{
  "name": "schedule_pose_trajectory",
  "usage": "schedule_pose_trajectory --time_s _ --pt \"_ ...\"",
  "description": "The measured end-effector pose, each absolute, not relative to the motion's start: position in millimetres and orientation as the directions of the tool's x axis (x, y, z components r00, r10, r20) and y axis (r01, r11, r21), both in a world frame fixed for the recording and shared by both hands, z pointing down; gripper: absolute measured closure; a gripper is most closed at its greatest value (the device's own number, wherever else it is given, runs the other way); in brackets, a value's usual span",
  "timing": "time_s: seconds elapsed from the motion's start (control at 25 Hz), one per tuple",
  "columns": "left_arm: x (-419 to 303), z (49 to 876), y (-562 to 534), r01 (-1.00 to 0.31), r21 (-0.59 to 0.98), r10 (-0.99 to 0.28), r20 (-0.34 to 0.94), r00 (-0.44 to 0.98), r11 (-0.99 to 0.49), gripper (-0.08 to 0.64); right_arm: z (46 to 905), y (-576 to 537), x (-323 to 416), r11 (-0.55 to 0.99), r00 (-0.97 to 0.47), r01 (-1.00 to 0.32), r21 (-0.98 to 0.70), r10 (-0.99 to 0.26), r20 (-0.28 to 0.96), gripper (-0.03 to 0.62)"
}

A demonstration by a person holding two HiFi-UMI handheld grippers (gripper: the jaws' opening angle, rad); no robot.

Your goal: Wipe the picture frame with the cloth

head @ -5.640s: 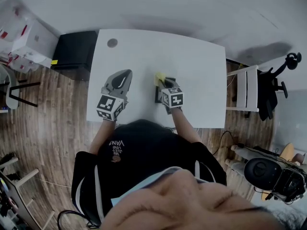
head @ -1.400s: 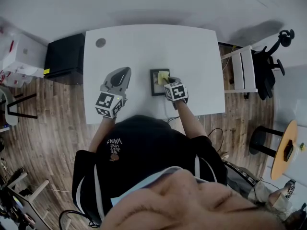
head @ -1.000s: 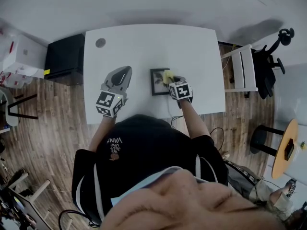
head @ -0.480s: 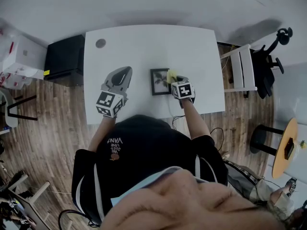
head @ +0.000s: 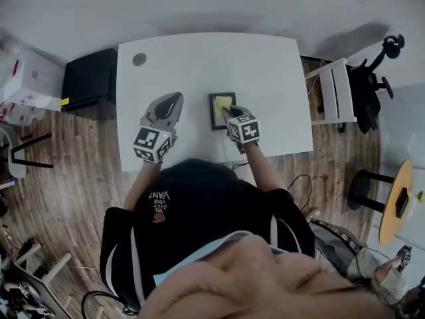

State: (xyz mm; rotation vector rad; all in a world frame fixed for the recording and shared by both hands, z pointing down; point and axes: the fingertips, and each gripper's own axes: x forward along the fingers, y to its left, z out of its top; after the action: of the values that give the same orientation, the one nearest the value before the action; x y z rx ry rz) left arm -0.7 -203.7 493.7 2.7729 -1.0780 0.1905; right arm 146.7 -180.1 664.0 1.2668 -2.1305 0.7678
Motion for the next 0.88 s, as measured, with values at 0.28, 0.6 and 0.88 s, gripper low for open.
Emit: schedule_pose_trajectory --time_s 0.28,0.6,0.88 --pt "-2 495 -202 -0.675 0.103 -0.654 0.178 0.735 -0.730 0.540 678 -168 113 0.449 -0.458 -0.866 -0.220 -0.535 0.710 0.554" --pt "-3 494 -201 -0.674 0.104 -0.654 0.173 0.736 -0.731 0.540 697 -166 116 0.458 -0.420 -0.871 -0.178 -0.507 0.753 0.554" --pt "-1 495 -200 -0.676 0.106 -0.656 0.173 0.735 -0.729 0.540 703 -165 143 0.424 -0.373 -0.893 -0.148 -0.518 0.770 0.554"
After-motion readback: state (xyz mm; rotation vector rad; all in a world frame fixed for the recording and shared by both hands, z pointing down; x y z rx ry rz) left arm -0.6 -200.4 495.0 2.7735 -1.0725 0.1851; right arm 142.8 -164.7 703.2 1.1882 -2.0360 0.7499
